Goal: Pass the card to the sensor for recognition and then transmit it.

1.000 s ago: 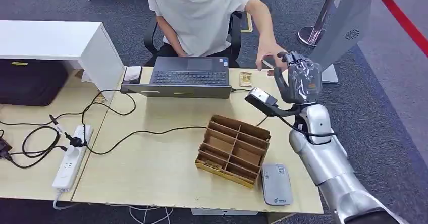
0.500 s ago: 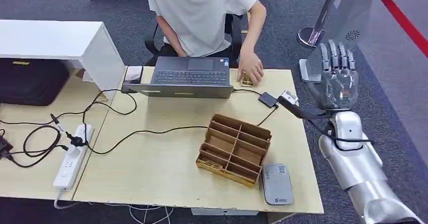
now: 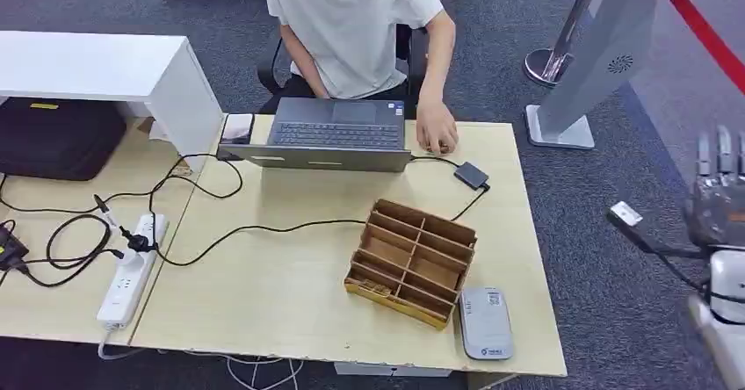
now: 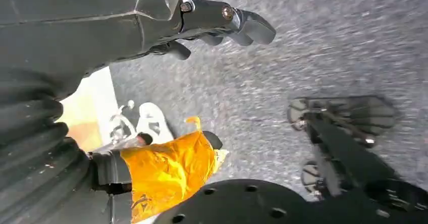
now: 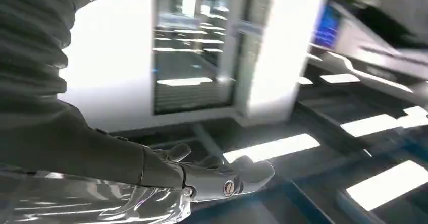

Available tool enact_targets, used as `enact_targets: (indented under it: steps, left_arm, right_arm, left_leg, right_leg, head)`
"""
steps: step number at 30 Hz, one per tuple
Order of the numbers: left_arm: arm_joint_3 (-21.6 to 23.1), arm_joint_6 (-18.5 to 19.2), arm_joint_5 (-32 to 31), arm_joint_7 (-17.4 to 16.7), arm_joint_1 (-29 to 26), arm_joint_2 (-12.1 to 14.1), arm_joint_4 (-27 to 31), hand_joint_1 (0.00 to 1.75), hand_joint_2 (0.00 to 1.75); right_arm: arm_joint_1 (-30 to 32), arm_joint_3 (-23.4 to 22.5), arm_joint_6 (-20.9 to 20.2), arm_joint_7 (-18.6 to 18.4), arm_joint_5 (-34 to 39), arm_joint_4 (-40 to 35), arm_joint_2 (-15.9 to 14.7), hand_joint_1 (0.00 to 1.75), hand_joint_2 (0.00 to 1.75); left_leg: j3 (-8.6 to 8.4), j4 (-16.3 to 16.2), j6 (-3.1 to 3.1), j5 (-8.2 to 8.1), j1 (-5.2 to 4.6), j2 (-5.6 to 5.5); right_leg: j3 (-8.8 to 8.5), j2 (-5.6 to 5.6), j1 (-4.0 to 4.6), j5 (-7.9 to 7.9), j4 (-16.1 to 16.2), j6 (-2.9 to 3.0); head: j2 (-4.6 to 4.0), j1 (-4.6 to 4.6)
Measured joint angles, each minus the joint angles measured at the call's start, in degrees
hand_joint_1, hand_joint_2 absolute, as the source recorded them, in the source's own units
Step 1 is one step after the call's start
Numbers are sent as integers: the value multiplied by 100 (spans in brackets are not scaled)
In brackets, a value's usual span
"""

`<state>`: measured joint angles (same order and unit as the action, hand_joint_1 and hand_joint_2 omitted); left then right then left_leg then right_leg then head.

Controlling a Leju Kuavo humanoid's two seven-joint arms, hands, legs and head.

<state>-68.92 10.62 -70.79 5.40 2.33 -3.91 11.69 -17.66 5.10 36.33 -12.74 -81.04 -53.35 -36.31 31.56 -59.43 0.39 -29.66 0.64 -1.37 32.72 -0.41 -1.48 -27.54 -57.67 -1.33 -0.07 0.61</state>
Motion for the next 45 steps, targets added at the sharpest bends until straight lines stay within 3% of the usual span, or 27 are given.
enact_targets:
  steps: [4,7,8,15,22,27,33,36,45]
  left_arm:
    - [-78,-120,103,0,-11,-44,0,0,175]
    - [-199,-240,216,-55,-1,-79,0,0,175]
    - [-229,-284,247,-70,-2,-85,0,0,175]
    - [-448,-463,332,-223,8,-168,0,0,175]
    - [-643,-339,514,-658,23,-234,0,0,175]
    - [-710,-256,441,-885,33,-321,0,0,175]
    - [-726,-159,398,-863,59,-367,0,0,175]
    - [-726,-286,306,-824,67,-367,0,0,175]
    - [-726,-321,284,-802,81,-358,0,0,175]
  right_arm:
    - [713,-872,28,122,107,530,-6,0,0]
    - [1060,-1412,118,105,-88,1117,324,0,0]
    - [1162,-1538,182,59,-193,1316,460,0,175]
    - [1596,-2194,276,212,-263,2590,1693,0,175]
    - [1716,-3007,208,1012,759,3541,2674,0,175]
    - [1762,-3585,-118,855,1202,3938,3270,0,175]
    - [1782,-3894,-179,501,1244,4146,3777,0,175]
    - [1781,-3911,-398,323,1101,4207,3955,0,175]
    - [1774,-3911,-514,264,1060,4262,4142,0,175]
  left_leg:
    - [0,3,13,-12,-1,11]
    - [-3,4,14,-13,3,17]
    - [-4,6,14,-13,3,17]
    - [-15,20,13,-12,6,43]
    - [-22,23,8,-9,6,59]
    - [-21,23,8,-9,6,67]
    - [-23,23,8,-9,6,72]
    - [-24,23,7,-8,5,72]
    - [-23,23,7,-8,4,72]
  right_leg:
    - [0,8,-1,-3,2,1]
    - [0,14,3,-5,3,2]
    - [0,14,4,-6,3,3]
    - [1,37,7,-7,0,6]
    - [3,52,6,-7,-2,8]
    - [2,59,6,-7,-2,8]
    - [0,65,5,-6,-2,10]
    - [0,65,5,-5,-2,11]
    - [-2,64,4,-5,-3,11]
  head:
    - [0,0]
    - [0,-7]
    - [0,0]
    - [0,2]
    - [0,-4]
    - [0,-7]
    - [0,-4]
    - [0,0]
    - [0,-4]
